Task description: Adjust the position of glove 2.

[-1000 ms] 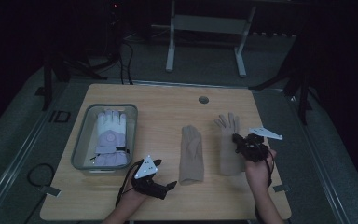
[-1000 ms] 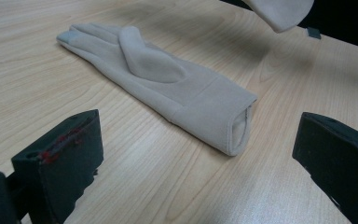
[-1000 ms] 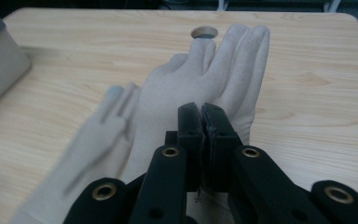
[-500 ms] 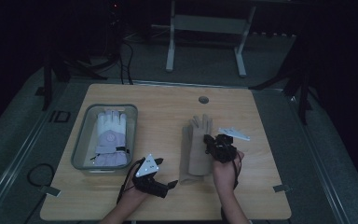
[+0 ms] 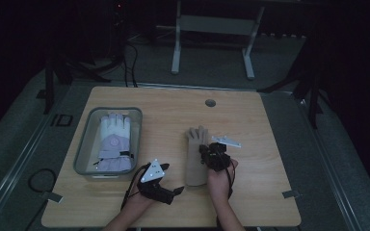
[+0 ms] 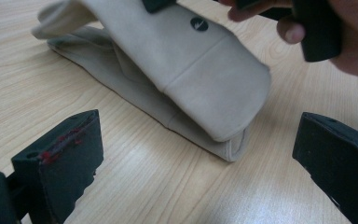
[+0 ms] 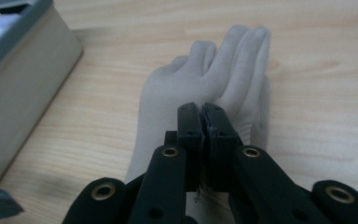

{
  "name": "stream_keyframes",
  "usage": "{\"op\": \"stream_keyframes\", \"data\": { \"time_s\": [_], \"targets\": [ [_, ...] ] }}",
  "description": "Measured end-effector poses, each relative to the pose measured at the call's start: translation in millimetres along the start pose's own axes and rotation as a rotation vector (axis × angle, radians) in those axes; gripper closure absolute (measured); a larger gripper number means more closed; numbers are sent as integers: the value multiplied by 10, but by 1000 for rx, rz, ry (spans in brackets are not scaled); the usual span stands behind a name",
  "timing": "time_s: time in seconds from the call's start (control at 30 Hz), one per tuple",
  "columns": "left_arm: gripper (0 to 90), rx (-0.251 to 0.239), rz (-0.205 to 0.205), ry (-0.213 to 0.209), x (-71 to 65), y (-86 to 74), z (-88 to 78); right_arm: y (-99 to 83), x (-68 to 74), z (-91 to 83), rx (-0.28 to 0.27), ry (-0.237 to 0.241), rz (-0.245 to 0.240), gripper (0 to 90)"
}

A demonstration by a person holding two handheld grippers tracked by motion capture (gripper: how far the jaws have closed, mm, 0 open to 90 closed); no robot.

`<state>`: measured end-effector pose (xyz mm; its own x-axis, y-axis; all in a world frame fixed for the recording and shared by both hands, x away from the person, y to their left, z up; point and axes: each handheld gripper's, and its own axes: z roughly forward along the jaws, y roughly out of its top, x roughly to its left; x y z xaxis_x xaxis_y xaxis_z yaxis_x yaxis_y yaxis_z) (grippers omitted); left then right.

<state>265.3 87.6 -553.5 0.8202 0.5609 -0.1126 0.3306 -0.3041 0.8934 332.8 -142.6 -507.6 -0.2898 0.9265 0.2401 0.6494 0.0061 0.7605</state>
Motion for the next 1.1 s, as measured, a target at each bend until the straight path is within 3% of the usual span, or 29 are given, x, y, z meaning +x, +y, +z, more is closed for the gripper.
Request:
{"op": "stream_keyframes", "data": {
  "time_s": [0.3,0.47,0.63,0.73,0.77,0.87,0.93,0.97,1.03,1.1],
  "targets": [
    [18,10,-9,-13,-2,0,7,-104,-105,200,98,-10,-47,818],
    [17,5,-13,-15,-10,-5,8,-133,-184,256,130,-2,-51,655],
    [17,-8,-7,-25,-31,-2,27,-55,-219,156,116,70,-138,395],
    [17,-33,-4,-39,-54,11,24,-20,-263,103,106,92,-155,309],
    [17,-43,-7,-45,-57,19,23,13,-324,60,114,152,-161,180],
    [17,-53,-23,-26,-73,45,34,64,-413,-10,118,229,-192,136],
    [17,-55,-22,-25,-78,50,36,74,-432,-28,119,228,-214,141],
    [18,-45,-12,-23,-77,51,40,110,-498,-91,128,247,-266,141],
    [38,-48,8,-15,-77,43,52,133,-560,-131,122,285,-289,149],
    [39,-38,10,-11,-74,41,61,138,-589,-145,110,290,-318,148]
  ]
}}
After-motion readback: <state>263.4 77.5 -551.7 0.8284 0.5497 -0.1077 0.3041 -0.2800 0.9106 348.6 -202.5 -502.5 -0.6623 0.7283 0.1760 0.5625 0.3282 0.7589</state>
